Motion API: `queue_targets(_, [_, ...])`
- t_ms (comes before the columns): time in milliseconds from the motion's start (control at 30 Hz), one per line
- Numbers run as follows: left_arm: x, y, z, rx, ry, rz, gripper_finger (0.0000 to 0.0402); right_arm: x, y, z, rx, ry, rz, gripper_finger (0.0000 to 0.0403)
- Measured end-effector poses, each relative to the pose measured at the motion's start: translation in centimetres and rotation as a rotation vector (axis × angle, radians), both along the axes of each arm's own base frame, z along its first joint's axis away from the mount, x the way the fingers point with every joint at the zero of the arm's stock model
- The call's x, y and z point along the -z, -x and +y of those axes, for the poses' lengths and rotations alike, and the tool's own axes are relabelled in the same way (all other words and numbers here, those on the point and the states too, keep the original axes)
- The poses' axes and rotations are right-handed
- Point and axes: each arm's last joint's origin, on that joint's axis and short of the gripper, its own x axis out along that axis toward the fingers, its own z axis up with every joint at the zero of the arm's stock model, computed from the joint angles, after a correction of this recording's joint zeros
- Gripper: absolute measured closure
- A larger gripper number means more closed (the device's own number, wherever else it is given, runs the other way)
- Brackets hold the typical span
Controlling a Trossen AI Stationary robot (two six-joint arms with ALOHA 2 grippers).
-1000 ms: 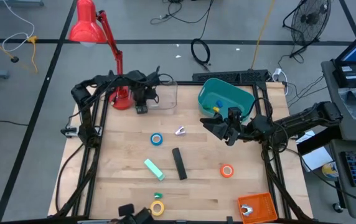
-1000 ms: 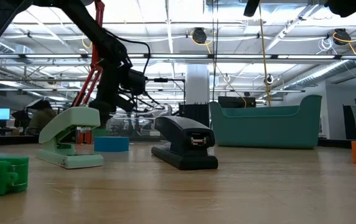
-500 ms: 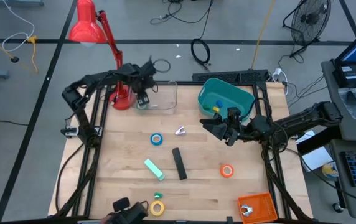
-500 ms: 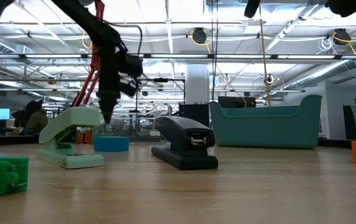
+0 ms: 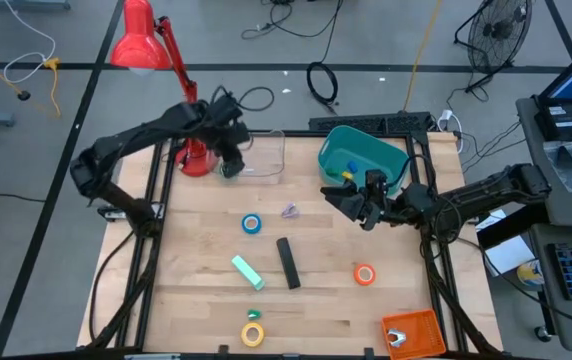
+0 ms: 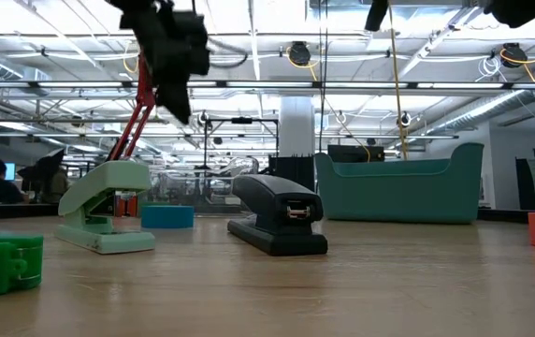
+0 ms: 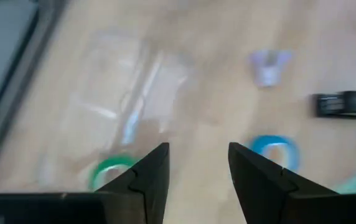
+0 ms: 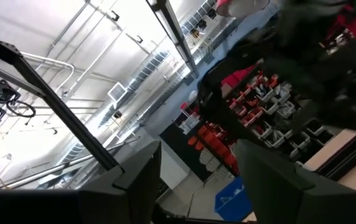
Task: Pick and place Stapler, Stapler remover, tape
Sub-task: Put the blue tape into the transparent bin
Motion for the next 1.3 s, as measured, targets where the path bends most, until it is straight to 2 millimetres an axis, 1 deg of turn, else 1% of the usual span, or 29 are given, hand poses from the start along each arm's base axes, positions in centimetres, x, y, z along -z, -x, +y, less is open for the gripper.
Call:
queue_targets(67, [-0.8, -0.7, -2.1, 0.010, 0.011, -0.025, 0.0234, 0.0, 0.0, 0.0, -0.003, -0.010, -0.001, 0.0202])
queue_targets(133, [-1.3, -1.3, -4.0, -0.030, 0.043, -0.038, 0.0234, 0.0, 0.0, -0.2, -0.004, -0.020, -0.002, 0.0202])
queue_targets(200, [-1.4, -2.0, -5.7, -0.076, 0.091, -0.032, 0.0234, 0.0, 0.0, -0.3, -0.005, -0.031, -0.004, 0.0202])
queue_targets(300, [-1.2, -2.8, -8.2, -0.200, 0.141, -0.007, 0.0234, 0.0, 0.0, -0.3, -0.007, -0.045, -0.006, 0.0202])
queue_targets(400, [0.0, -3.3, -10.3, -0.405, 0.227, 0.046, 0.0234, 0.0, -0.1, -0.6, -0.005, -0.063, -0.009, 0.0202])
queue_targets(500, [1.7, -3.4, -11.7, -0.543, 0.254, 0.106, 0.0234, 0.0, -0.1, -0.9, 0.000, -0.082, -0.012, 0.0202])
queue_targets(600, [3.6, -3.3, -12.6, -0.654, 0.276, 0.152, 0.0234, 0.0, -0.1, -1.1, -0.008, -0.097, -0.015, 0.0202])
queue_targets(667, [5.2, -3.0, -13.2, -0.703, 0.273, 0.225, 0.0234, 0.0, -0.2, -1.3, -0.034, -0.115, -0.020, 0.0202])
queue_targets(800, [8.1, -3.0, -13.9, -0.731, 0.267, 0.331, 0.0234, 0.0, -0.2, -1.0, -0.128, -0.097, -0.018, 0.0202])
queue_targets(900, [10.2, -3.7, -14.0, -0.726, 0.262, 0.356, 0.0233, 0.0, -0.2, -0.8, -0.180, -0.069, -0.007, 0.0202])
queue_targets(1133, [13.0, -5.7, -13.9, -0.720, 0.284, 0.359, 0.0233, 0.1, -0.2, -0.7, -0.232, -0.068, -0.002, 0.0202])
queue_targets(1300, [14.3, -6.3, -13.8, -0.709, 0.270, 0.393, 0.0233, 0.0, -0.2, -0.5, -0.262, -0.061, -0.009, 0.0202])
